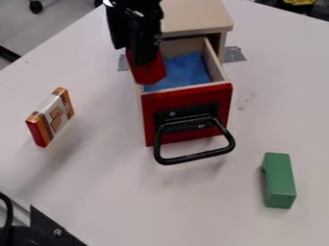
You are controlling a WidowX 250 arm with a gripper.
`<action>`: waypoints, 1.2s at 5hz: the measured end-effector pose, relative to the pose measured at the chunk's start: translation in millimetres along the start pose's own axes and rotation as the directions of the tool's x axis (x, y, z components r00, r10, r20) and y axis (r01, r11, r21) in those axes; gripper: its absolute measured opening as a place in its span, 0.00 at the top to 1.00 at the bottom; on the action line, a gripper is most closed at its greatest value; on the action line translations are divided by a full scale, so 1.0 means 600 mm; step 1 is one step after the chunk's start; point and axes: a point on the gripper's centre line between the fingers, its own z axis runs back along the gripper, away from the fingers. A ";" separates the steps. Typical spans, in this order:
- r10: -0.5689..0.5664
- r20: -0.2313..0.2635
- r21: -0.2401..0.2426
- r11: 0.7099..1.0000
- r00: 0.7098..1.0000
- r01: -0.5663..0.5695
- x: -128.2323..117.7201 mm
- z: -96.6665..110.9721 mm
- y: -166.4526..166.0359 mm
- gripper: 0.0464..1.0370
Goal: Take the red object out of the drawer.
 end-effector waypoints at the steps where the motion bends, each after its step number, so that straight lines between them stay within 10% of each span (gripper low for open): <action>1: 0.036 0.016 0.018 0.999 0.999 -0.036 -0.024 -0.009 0.014 0.34; 6: 0.014 -0.013 0.197 0.980 1.000 -0.011 -0.164 -0.067 0.031 0.34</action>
